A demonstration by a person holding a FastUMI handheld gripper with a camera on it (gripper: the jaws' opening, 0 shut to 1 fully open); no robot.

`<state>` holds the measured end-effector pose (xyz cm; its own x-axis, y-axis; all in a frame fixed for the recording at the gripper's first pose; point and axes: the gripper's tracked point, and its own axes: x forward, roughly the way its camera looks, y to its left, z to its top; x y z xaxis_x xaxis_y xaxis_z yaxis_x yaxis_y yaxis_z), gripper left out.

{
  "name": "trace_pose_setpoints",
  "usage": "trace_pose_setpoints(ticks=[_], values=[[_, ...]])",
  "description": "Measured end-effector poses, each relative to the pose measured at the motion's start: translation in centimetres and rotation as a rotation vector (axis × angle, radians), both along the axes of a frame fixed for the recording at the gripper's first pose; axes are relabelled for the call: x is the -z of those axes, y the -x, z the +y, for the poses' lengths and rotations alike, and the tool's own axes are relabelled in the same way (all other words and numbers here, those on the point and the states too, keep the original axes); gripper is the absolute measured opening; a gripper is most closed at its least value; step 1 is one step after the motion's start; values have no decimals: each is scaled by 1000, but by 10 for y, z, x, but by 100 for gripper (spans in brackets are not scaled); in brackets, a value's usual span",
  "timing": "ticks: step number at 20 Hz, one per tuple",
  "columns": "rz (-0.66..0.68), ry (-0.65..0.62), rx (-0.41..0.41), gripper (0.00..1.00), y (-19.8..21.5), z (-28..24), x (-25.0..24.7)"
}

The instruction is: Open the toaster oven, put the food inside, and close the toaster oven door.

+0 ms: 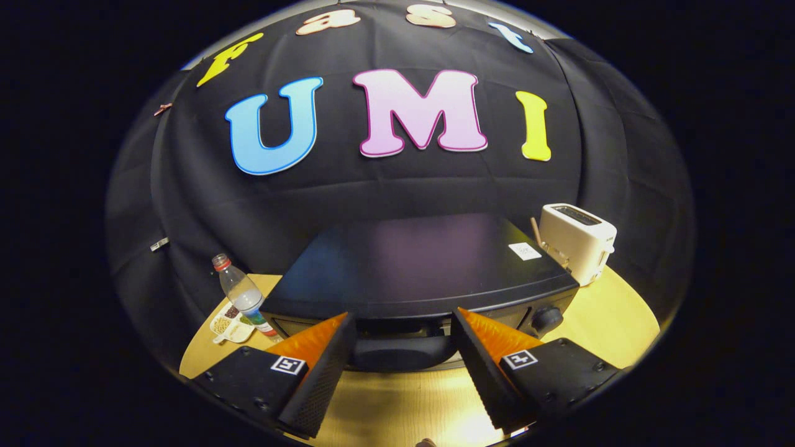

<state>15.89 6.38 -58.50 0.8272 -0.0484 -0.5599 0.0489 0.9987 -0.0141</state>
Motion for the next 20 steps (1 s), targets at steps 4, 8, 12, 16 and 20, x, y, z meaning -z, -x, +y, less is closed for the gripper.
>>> trace_pose_setpoints(ticks=[4, 8, 12, 16, 20], values=[[5, 62, -9, 98, 1, 0, 4], [43, 46, -15, 98, 11, -1, 7], [129, 44, -9, 98, 54, -5, 13], [244, 20, -3, 98, 105, -8, 29], [366, -17, 17, 98, 132, -8, 52]])
